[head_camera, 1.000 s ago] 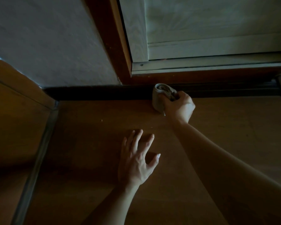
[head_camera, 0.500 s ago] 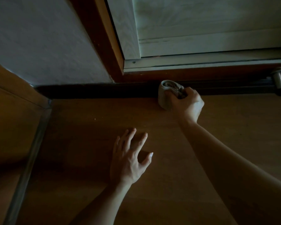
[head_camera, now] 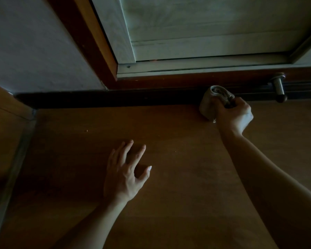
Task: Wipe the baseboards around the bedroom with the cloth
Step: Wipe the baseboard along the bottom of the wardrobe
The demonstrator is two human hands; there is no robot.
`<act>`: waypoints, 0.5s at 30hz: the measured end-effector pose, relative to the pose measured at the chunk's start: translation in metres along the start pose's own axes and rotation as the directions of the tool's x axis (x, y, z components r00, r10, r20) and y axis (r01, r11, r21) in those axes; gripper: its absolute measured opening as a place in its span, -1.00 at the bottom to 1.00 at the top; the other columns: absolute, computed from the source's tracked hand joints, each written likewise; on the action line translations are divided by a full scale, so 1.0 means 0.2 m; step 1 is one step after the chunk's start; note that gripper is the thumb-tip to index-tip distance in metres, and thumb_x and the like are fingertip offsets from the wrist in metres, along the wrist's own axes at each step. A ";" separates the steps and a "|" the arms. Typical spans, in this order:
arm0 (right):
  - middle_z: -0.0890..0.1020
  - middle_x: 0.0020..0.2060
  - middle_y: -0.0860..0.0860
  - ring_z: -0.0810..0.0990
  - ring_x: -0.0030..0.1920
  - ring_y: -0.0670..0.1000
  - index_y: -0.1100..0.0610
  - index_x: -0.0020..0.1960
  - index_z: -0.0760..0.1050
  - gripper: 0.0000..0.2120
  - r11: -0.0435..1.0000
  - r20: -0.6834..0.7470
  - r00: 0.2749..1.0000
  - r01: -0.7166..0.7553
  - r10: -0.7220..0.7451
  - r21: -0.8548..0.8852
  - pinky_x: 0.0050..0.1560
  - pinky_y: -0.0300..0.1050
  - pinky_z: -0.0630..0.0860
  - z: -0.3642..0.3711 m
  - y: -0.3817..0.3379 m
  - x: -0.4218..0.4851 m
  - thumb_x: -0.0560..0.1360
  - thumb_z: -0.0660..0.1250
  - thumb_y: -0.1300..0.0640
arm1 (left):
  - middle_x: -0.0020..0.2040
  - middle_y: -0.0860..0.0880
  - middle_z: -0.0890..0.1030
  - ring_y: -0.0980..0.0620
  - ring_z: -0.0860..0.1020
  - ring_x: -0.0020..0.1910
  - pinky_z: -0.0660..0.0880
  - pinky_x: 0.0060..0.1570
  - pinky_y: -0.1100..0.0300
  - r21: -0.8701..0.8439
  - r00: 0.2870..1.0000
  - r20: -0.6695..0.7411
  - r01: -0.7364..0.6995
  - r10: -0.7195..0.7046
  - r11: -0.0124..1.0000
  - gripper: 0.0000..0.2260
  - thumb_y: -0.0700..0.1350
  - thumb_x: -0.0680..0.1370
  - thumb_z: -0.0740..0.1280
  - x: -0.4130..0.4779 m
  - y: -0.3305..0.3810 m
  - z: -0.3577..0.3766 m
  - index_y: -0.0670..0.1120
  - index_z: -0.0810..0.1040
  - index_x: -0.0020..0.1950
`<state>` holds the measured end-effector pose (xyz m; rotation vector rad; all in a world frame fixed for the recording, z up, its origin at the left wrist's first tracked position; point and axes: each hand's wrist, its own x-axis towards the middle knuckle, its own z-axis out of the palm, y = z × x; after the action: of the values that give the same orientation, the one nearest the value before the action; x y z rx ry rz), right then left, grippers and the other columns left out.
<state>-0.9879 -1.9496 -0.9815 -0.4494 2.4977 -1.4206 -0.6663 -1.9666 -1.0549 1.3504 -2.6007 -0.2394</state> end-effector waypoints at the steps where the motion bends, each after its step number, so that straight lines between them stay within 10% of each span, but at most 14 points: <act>1: 0.67 -0.06 0.00 0.64 -0.05 -0.05 -0.02 -0.08 0.54 -0.73 1.000 -0.029 0.999 -0.025 0.025 0.007 0.02 -0.09 0.63 -0.01 0.01 0.01 0.40 0.51 -0.15 | 0.56 -0.08 0.33 -0.13 0.25 0.56 0.10 0.54 -0.13 0.004 1.000 0.003 0.001 -0.001 1.000 -0.42 0.36 0.55 0.17 0.00 0.00 0.00 0.17 0.40 0.53; 15: 0.66 -0.13 -0.04 0.66 -0.12 -0.04 -0.04 -0.12 0.58 -0.88 0.976 -0.007 0.984 -0.174 0.177 0.133 0.00 0.01 0.67 0.23 -0.07 -0.18 0.45 0.50 -0.03 | 0.55 -0.11 0.35 -0.16 0.29 0.54 0.22 0.50 -0.23 -0.008 0.999 -0.041 -0.017 0.017 1.000 -0.43 0.32 0.54 0.22 0.00 0.00 0.02 0.13 0.44 0.51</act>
<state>-0.9367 -1.9787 -0.9913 -0.1853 2.3716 -1.5132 -0.6666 -1.9668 -1.0583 1.3159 -2.5735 -0.2177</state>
